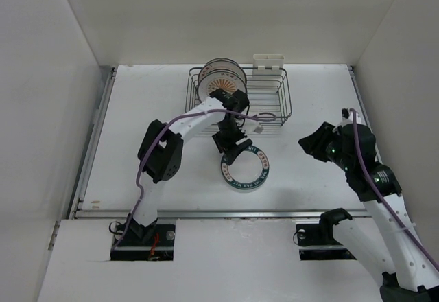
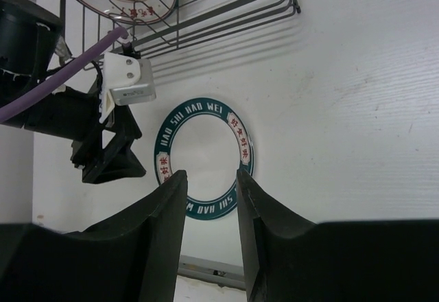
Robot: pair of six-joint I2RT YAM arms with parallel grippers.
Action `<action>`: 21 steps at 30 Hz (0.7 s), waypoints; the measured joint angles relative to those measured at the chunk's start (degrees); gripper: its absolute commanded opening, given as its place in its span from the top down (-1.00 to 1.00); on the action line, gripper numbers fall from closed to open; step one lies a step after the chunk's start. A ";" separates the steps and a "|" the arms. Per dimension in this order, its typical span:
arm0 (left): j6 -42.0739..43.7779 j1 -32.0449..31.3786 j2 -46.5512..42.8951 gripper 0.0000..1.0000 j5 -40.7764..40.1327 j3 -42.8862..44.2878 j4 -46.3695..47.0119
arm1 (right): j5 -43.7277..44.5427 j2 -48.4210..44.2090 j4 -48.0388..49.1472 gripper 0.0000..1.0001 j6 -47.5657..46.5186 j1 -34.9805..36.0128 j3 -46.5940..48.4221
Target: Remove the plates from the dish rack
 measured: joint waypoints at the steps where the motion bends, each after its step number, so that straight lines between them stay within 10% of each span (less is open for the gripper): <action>1: 0.00 -0.09 0.00 -0.27 -0.63 -0.31 0.50 | -0.22 0.11 -0.02 0.19 0.00 0.00 -0.22; 11: -2.14 1.07 -4.90 -0.35 -4.79 -1.09 2.25 | -3.19 7.13 2.36 -0.11 -3.93 0.00 1.20; 21: -12.76 12.39 -26.75 -0.54 -26.58 1.01 10.01 | -9.94 46.27 9.05 -0.29 -20.28 0.00 36.85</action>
